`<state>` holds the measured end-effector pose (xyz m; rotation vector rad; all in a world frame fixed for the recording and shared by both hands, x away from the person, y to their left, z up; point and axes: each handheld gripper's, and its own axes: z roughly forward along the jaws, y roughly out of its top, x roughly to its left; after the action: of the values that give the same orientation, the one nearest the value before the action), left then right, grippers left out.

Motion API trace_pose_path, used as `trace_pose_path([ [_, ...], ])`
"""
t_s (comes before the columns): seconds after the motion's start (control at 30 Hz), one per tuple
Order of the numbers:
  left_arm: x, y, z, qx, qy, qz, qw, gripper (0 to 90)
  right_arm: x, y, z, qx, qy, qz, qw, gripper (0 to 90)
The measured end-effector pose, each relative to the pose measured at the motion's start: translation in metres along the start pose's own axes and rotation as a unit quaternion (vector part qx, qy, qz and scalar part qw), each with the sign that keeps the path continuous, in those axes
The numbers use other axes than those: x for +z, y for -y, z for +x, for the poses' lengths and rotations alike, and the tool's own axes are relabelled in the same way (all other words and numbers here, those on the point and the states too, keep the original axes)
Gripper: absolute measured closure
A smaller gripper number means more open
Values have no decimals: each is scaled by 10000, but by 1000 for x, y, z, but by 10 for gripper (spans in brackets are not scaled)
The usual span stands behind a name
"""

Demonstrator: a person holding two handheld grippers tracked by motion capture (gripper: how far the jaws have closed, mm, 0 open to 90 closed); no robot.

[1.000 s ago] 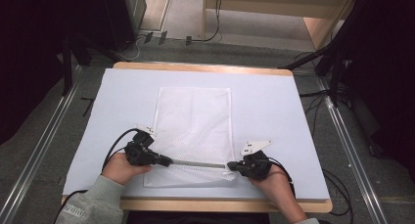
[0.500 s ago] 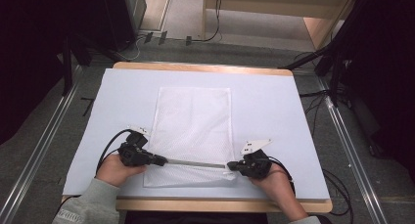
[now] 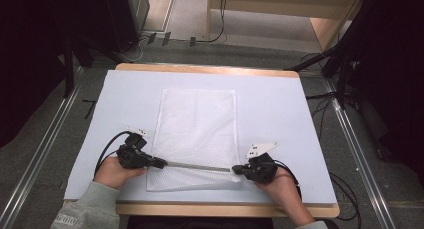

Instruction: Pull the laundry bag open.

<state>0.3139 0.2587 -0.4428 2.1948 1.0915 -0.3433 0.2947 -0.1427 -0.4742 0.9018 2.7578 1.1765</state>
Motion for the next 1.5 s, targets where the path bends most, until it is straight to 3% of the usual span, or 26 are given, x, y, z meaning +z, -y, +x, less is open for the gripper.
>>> trace_pose_path([
  [0.13, -8, 5, 7, -117, -146, -57, 9998, 881, 0, 0, -1, 5, -24, 5, 10000, 900],
  [0.2, -13, 8, 11, -209, -112, -112, 9997, 881, 0, 0, -1, 11, -41, -3, 10000, 900],
  [0.63, -22, 15, 13, -216, -72, -136, 9996, 880, 0, -1, -2, 54, -87, 16, 9999, 900],
  [0.83, -37, 28, 27, -476, -203, -229, 9984, 880, 0, -1, -2, 41, -86, 12, 10000, 900],
  [0.9, -40, 33, 31, -568, -113, -259, 9980, 881, 0, -1, -2, 40, -88, 9, 10000, 900],
  [1.0, -38, 33, 29, -492, -195, -155, 9985, 880, 0, -1, -2, 41, -91, 20, 9999, 900],
  [1.27, -37, 33, 27, -398, -126, -247, 9988, 873, 0, -3, -2, 11, -57, 99, 9999, 900],
  [1.5, -33, 33, 23, -287, -10, -190, 9994, 860, -2, -4, -5, 156, -142, 136, 9997, 894],
])
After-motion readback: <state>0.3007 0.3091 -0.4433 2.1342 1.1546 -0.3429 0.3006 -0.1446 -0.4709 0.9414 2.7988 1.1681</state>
